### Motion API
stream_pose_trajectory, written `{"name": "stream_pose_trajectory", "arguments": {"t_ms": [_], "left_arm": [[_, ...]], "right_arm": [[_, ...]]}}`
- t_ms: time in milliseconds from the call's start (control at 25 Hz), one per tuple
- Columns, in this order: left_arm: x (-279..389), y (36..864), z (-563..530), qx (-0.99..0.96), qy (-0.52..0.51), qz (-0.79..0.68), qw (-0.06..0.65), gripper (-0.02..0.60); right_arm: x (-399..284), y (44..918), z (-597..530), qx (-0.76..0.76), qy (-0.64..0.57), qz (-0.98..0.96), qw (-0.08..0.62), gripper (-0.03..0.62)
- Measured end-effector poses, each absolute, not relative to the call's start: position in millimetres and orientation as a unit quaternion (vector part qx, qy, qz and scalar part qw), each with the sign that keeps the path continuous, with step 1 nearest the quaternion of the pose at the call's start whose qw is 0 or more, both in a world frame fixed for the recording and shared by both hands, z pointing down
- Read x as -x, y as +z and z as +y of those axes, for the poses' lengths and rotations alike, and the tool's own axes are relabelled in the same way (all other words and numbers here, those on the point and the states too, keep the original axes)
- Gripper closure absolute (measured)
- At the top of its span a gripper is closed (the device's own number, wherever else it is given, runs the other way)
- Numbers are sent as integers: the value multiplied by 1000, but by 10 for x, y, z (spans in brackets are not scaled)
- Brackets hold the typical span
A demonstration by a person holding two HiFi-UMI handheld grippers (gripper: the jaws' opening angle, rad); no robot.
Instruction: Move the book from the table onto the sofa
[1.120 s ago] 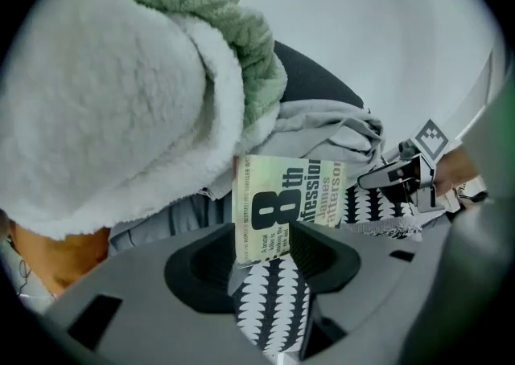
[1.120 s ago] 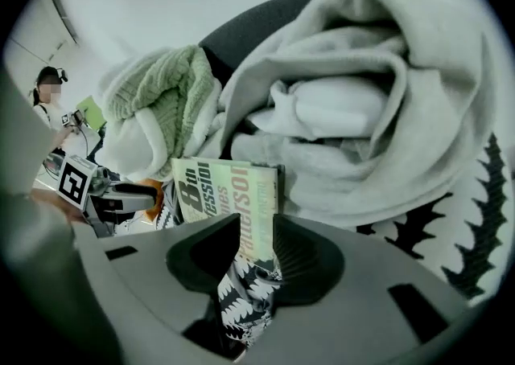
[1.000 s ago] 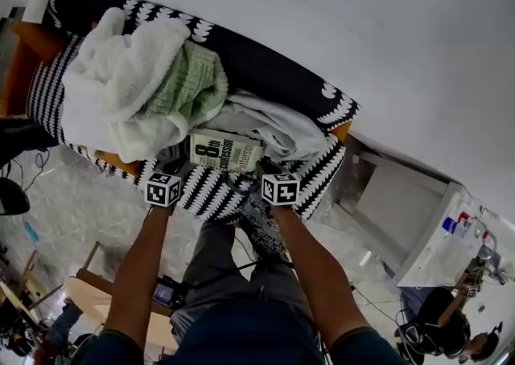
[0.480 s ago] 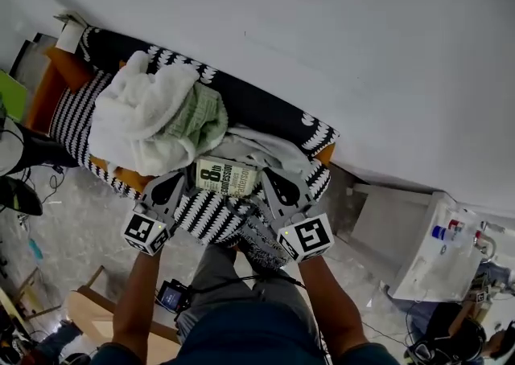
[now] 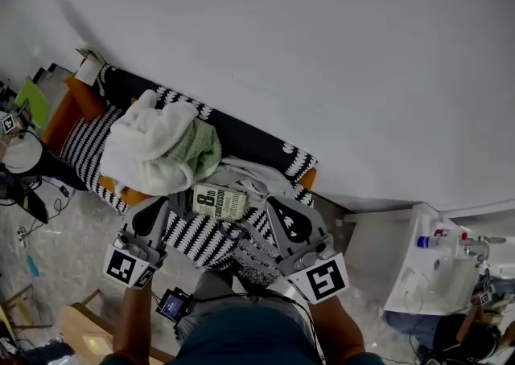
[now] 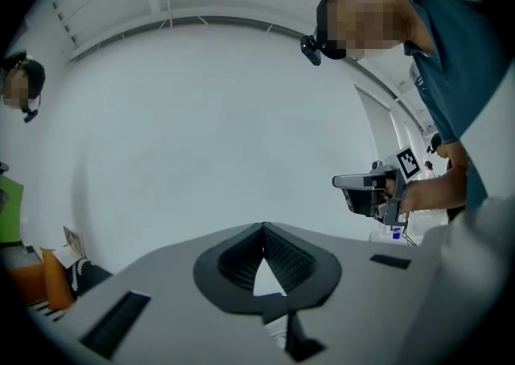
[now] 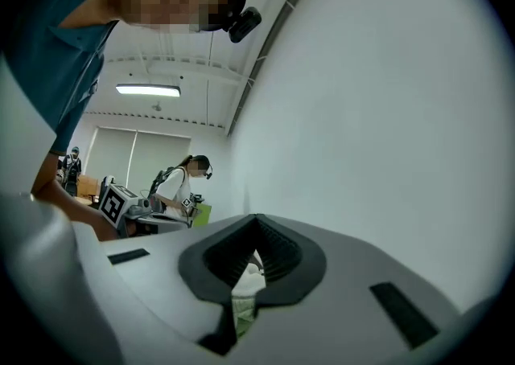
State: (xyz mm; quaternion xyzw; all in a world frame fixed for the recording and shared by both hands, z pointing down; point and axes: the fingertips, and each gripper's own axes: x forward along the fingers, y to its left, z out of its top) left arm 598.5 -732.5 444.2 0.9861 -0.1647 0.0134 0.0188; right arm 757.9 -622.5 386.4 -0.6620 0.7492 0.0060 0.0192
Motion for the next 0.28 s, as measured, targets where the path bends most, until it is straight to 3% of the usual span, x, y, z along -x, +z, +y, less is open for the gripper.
{"name": "stream_pose_trajectory", "arguments": {"t_ms": [280], "left_arm": [[-5980,3788,-6583,-987,-18,-157,-9,578]], "right_arm": [[-7542,3298,-5489,651,52,757,16,580]]}}
